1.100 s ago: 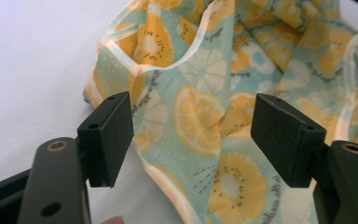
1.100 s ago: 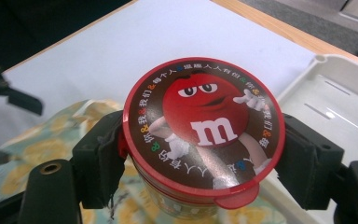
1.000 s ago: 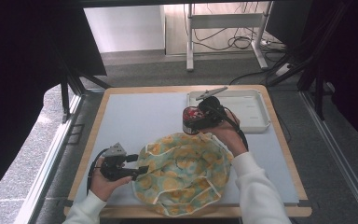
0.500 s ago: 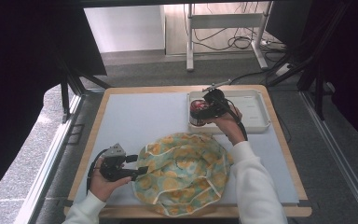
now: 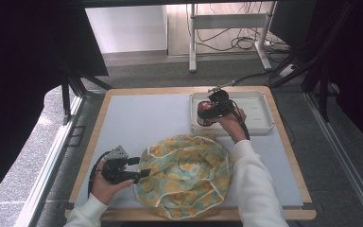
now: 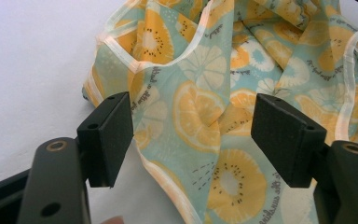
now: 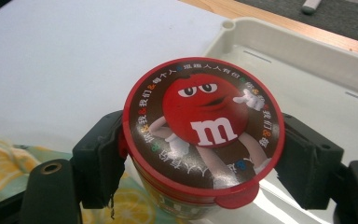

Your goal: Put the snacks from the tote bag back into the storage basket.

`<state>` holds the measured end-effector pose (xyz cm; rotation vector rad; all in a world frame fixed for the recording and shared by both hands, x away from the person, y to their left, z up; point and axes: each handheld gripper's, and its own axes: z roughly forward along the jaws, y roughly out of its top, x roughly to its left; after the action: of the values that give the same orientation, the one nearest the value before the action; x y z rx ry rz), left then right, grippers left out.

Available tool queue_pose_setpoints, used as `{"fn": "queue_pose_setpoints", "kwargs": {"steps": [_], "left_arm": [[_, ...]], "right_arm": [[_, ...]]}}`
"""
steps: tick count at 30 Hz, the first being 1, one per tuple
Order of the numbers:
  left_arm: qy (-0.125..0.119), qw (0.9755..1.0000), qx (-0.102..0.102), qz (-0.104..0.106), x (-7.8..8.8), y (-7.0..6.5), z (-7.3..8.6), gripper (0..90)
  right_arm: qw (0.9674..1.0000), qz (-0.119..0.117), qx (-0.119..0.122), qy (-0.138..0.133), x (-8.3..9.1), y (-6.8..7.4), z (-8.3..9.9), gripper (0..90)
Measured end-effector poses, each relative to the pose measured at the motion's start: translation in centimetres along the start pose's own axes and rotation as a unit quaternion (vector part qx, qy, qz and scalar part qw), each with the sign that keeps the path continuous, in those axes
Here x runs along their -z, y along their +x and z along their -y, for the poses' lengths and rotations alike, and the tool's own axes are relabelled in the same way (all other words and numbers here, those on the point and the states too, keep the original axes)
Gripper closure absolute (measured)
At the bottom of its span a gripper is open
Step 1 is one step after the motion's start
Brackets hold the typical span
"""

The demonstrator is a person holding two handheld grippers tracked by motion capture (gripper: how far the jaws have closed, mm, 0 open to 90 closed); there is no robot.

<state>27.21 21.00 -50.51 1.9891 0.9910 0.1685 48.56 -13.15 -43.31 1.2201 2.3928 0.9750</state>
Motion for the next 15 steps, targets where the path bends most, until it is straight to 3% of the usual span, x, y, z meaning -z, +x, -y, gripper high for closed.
{"fn": "queue_pose_setpoints", "kwargs": {"steps": [15], "left_arm": [[0.001, 1.0000, 0.000, -0.002, 0.0, 0.0, 0.1, 29.6]], "right_arm": [[0.9996, 0.023, -0.010, 0.010, -2.2, -0.6, 0.7, 23.9]]}}
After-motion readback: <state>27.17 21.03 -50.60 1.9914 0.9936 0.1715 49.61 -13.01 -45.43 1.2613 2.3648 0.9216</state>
